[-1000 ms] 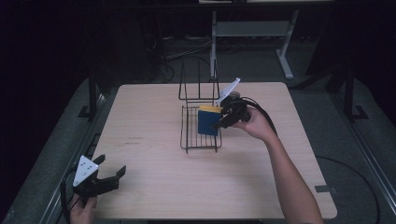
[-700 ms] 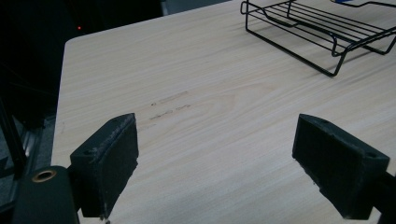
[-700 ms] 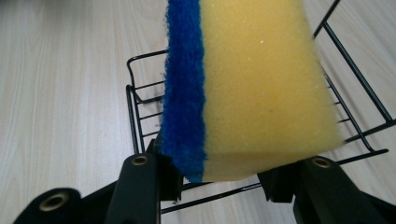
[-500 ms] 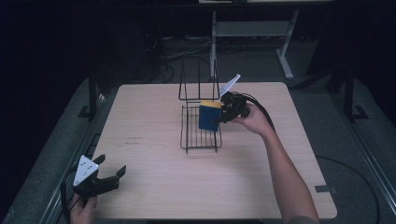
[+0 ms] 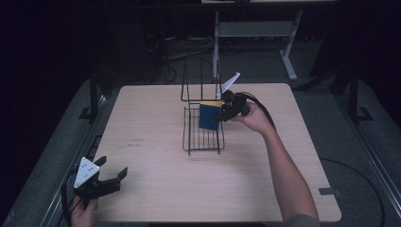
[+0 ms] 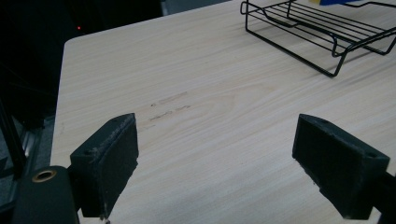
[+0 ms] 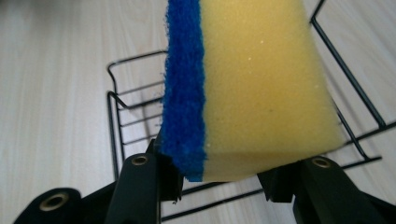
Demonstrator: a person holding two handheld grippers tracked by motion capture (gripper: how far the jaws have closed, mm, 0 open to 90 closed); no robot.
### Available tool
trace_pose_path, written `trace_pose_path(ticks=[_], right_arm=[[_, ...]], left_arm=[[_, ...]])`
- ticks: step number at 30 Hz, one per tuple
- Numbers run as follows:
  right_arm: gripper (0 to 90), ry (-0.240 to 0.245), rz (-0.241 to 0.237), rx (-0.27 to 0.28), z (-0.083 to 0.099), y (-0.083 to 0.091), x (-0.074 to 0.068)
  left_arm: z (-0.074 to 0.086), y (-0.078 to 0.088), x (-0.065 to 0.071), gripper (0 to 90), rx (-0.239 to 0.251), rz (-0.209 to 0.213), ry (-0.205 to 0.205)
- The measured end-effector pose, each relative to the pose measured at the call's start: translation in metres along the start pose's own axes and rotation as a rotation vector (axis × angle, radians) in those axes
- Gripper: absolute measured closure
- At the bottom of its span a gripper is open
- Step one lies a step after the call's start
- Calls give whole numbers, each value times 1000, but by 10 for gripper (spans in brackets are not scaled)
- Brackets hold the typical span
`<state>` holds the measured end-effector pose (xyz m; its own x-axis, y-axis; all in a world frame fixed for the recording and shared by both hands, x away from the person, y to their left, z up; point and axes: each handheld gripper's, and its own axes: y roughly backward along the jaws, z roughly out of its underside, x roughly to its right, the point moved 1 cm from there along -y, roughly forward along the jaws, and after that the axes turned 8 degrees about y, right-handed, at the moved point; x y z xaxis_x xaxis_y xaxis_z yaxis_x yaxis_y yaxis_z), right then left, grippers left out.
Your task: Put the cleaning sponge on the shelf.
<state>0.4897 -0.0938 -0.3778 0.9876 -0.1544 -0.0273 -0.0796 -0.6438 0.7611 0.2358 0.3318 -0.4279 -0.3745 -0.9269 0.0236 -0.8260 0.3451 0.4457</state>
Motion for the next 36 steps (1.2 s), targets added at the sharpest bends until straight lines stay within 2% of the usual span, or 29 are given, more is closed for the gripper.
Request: trace_pose_path(ticks=[1, 3, 6, 12, 14, 24, 36], right_arm=[[569, -20, -6, -12, 5, -3, 3], [569, -28, -9, -10, 6, -4, 4], [569, -19, -10, -13, 7, -9, 6], [567, -40, -18, -32, 11, -18, 9], [566, -30, -17, -39, 10, -21, 8], [553, -15, -16, -38, 9, -21, 7], [500, -21, -19, -42, 8, -20, 4]], left_arm=[[0, 0, 0, 139, 2, 1, 0], [1, -1, 0, 139, 0, 1, 2], [1, -1, 0, 139, -4, 4, -2], [1, 0, -1, 139, 0, 2, 0], [1, 1, -1, 139, 1, 1, 2], [1, 1, 0, 139, 1, 1, -6], [0, 1, 0, 139, 1, -1, -6]])
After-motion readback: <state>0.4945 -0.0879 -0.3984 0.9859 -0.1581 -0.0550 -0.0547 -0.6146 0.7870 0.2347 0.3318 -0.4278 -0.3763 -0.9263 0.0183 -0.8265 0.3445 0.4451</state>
